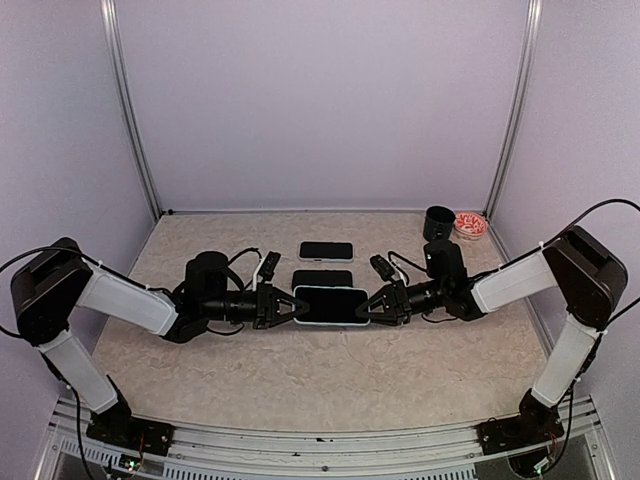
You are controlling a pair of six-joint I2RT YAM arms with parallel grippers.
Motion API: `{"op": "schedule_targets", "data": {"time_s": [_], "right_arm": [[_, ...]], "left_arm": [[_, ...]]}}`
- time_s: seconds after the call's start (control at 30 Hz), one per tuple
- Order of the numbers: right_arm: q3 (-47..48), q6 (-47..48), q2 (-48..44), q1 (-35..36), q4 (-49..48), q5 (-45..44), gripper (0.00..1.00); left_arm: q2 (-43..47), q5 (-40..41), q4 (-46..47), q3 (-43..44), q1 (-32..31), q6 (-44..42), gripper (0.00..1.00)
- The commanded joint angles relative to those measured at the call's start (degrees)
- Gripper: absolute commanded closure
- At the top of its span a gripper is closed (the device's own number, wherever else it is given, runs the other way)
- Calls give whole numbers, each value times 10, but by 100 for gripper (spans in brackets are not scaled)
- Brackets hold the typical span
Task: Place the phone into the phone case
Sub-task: Place the phone with the phone case at the center of the board.
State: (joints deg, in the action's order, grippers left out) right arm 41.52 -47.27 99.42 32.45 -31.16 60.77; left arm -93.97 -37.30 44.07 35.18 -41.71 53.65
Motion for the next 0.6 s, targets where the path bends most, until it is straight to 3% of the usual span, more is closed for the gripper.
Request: {"op": "schedule_targets", "data": {"time_s": [0.0, 0.57], "right_arm": [[2, -13, -21, -4, -43, 11, 67], [26, 28, 2, 9, 22, -41, 57]], "left_arm": [[12, 20, -12, -6, 3, -10, 100], [-28, 28, 0, -16, 3, -5, 100]]}}
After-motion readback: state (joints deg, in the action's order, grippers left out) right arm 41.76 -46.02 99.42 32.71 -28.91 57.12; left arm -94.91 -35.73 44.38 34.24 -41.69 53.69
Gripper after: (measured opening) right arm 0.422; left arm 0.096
